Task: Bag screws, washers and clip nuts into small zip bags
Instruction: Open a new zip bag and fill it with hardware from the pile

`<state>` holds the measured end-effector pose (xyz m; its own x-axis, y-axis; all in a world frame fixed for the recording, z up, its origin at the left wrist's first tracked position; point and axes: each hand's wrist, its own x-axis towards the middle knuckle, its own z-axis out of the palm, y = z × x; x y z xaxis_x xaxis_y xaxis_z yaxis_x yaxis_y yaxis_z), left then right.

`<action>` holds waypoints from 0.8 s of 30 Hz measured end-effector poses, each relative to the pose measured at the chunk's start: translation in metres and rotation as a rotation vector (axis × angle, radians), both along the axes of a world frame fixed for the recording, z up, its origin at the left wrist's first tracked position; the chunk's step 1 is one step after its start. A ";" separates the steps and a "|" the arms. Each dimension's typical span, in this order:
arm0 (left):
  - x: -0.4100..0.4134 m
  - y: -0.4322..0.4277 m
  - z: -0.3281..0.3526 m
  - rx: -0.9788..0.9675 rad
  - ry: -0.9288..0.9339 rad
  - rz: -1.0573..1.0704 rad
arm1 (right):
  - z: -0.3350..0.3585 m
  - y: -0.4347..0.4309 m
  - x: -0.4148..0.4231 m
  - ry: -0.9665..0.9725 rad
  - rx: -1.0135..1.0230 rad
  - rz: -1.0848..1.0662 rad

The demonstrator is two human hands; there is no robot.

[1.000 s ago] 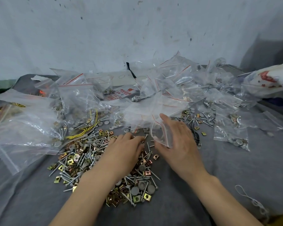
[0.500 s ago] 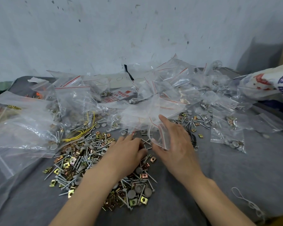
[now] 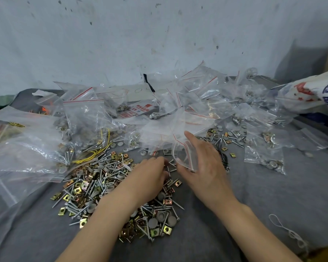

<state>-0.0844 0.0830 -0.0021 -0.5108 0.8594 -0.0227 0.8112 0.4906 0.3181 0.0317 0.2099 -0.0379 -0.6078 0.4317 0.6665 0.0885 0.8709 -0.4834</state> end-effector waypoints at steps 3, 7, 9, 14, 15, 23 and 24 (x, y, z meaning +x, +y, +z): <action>-0.005 -0.002 -0.002 0.027 -0.001 0.008 | 0.001 -0.001 0.000 -0.006 -0.006 -0.001; -0.010 -0.006 -0.001 0.085 -0.054 0.045 | 0.001 -0.001 0.001 -0.009 -0.008 0.008; -0.011 -0.006 -0.001 0.080 -0.061 0.065 | 0.001 -0.001 0.001 -0.008 -0.008 0.015; -0.010 -0.005 -0.002 0.030 -0.006 0.064 | 0.001 -0.001 0.002 -0.012 -0.006 0.013; -0.009 -0.005 -0.002 0.019 0.010 0.058 | 0.001 -0.001 0.002 -0.013 -0.007 0.012; -0.006 -0.005 -0.008 -0.028 0.169 -0.010 | 0.000 0.000 0.001 -0.001 -0.001 0.002; -0.007 -0.004 -0.009 -0.021 0.172 -0.005 | -0.001 0.000 0.001 0.001 -0.002 0.002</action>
<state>-0.0917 0.0787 -0.0106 -0.5042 0.8623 0.0471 0.8555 0.4912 0.1640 0.0326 0.2098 -0.0384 -0.6084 0.4317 0.6659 0.0860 0.8700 -0.4854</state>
